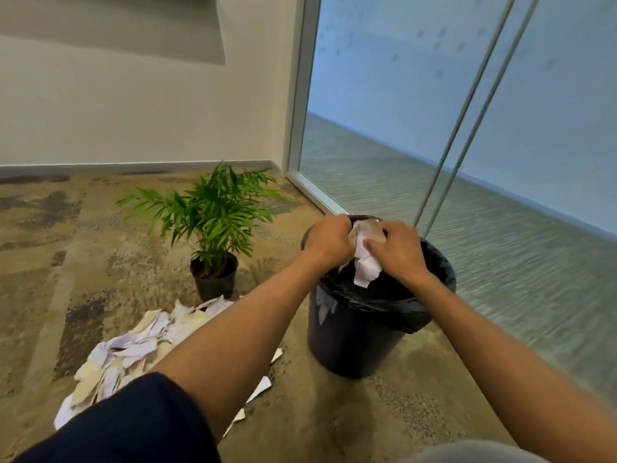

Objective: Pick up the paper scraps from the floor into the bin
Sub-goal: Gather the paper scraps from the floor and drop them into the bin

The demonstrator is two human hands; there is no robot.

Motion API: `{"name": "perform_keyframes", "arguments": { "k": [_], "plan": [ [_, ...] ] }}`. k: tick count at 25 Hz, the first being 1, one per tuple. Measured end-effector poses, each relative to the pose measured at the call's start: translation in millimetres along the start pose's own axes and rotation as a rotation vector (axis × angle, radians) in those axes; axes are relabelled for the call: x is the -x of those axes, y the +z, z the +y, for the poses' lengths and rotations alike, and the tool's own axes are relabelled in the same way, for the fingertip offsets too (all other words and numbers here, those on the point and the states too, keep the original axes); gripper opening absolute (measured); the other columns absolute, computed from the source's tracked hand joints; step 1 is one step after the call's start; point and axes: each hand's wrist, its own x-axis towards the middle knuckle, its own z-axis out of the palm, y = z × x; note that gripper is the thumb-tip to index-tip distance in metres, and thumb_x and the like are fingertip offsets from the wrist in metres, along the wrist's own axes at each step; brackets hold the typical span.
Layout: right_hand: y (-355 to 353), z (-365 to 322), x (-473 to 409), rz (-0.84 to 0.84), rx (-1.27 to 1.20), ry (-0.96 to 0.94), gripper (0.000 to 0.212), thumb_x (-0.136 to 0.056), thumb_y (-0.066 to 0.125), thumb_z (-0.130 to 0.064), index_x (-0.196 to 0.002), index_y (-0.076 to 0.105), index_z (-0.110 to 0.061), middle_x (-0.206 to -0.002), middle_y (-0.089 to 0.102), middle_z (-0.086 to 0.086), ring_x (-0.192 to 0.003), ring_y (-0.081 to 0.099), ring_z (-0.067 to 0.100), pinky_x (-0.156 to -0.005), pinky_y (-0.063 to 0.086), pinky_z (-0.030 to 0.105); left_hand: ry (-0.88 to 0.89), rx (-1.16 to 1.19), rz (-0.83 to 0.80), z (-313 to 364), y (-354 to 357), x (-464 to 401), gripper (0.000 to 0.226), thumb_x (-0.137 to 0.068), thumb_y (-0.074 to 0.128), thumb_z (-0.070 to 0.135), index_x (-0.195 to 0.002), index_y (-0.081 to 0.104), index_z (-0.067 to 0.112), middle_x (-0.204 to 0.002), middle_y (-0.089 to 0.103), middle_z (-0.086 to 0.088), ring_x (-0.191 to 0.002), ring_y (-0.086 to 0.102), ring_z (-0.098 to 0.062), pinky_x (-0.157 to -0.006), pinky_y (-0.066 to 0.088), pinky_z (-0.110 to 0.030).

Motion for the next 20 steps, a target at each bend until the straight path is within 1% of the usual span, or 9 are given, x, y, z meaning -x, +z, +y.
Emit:
{"name": "perform_keyframes", "arguments": {
  "k": [3, 6, 7, 9, 11, 13, 16, 18, 20],
  "plan": [
    [10.4, 29.9, 1.7, -0.093, 0.089, 0.080, 0.024, -0.077, 0.071, -0.020, -0.062, 0.054, -0.011, -0.057, 0.050, 0.000, -0.061, 0.053, 0.025, -0.051, 0.030, 0.029, -0.019, -0.139, -0.180, 8.8, 26.2, -15.2, 0.033, -0.081, 0.056, 0.002, -0.060, 0.034, 0.014, -0.059, 0.038, -0.006, -0.066, 0.052, -0.036, -0.053, 0.036, -0.034],
    [19.0, 43.9, 5.1, -0.149, 0.237, 0.133, 0.016, -0.076, 0.072, -0.025, -0.067, 0.059, -0.019, -0.065, 0.056, 0.001, -0.065, 0.055, 0.023, -0.052, 0.034, 0.027, -0.059, -0.232, -0.339, 13.2, 46.7, -22.6, 0.023, -0.081, 0.059, 0.000, -0.068, 0.043, 0.011, -0.072, 0.050, -0.008, -0.072, 0.053, -0.027, -0.062, 0.046, -0.036],
    [21.1, 46.5, 6.5, -0.158, 0.299, 0.130, 0.011, -0.076, 0.071, -0.027, -0.072, 0.064, -0.020, -0.068, 0.058, 0.001, -0.067, 0.057, 0.023, -0.054, 0.036, 0.028, -0.073, -0.255, -0.389, 13.1, 51.3, -24.2, 0.016, -0.080, 0.061, 0.000, -0.075, 0.049, 0.010, -0.080, 0.055, -0.009, -0.076, 0.055, -0.026, -0.064, 0.048, -0.036],
    [25.0, 51.0, 8.8, -0.206, 0.370, 0.127, 0.014, -0.080, 0.071, -0.034, -0.083, 0.069, -0.021, -0.076, 0.063, 0.002, -0.077, 0.062, 0.025, -0.060, 0.041, 0.029, -0.086, -0.268, -0.472, 13.2, 58.5, -25.5, 0.014, -0.082, 0.064, 0.005, -0.092, 0.055, 0.008, -0.093, 0.058, -0.010, -0.080, 0.055, -0.025, -0.065, 0.047, -0.035],
    [28.6, 56.0, 8.5, -0.296, 0.388, 0.152, 0.024, -0.080, 0.071, -0.043, -0.097, 0.069, -0.025, -0.090, 0.067, 0.001, -0.089, 0.065, 0.025, -0.066, 0.046, 0.031, -0.072, -0.298, -0.559, 15.5, 63.0, -24.3, 0.022, -0.086, 0.064, 0.021, -0.102, 0.055, 0.010, -0.097, 0.055, -0.008, -0.083, 0.052, -0.025, -0.069, 0.046, -0.036],
    [30.3, 58.4, 7.1, -0.373, 0.406, 0.167, 0.038, -0.079, 0.072, -0.041, -0.114, 0.065, -0.028, -0.104, 0.068, 0.001, -0.099, 0.064, 0.025, -0.076, 0.051, 0.035, -0.058, -0.362, -0.616, 18.3, 64.0, -20.2, 0.033, -0.089, 0.060, 0.034, -0.113, 0.055, 0.012, -0.101, 0.054, -0.008, -0.085, 0.050, -0.025, -0.074, 0.044, -0.038],
    [29.1, 51.2, 7.8, -0.317, 0.394, 0.123, 0.040, -0.085, 0.064, -0.035, -0.124, 0.060, -0.028, -0.113, 0.067, 0.003, -0.105, 0.062, 0.027, -0.080, 0.050, 0.038, -0.016, -0.390, -0.539, 19.6, 55.9, -13.4, 0.029, -0.091, 0.053, 0.032, -0.114, 0.054, 0.013, -0.096, 0.050, -0.006, -0.087, 0.051, -0.026, -0.074, 0.042, -0.040],
    [24.2, 36.9, 9.4, -0.223, 0.362, 0.064, 0.038, -0.088, 0.059, -0.033, -0.126, 0.060, -0.028, -0.114, 0.068, 0.003, -0.106, 0.063, 0.029, -0.081, 0.050, 0.039, 0.026, -0.330, -0.410, 16.2, 46.2, -4.9, 0.016, -0.090, 0.052, 0.026, -0.101, 0.053, 0.014, -0.088, 0.049, -0.005, -0.089, 0.057, -0.029, -0.069, 0.040, -0.038],
    [19.0, 15.5, 10.7, -0.153, 0.314, -0.008, 0.038, -0.089, 0.056, -0.032, -0.127, 0.060, -0.028, -0.116, 0.068, 0.001, -0.107, 0.063, 0.028, -0.084, 0.050, 0.040, 0.072, -0.263, -0.261, 7.1, 35.5, 9.0, 0.012, -0.085, 0.052, 0.023, -0.093, 0.051, 0.014, -0.083, 0.054, -0.004, -0.085, 0.060, -0.030, -0.064, 0.040, -0.036]
  ]
}}
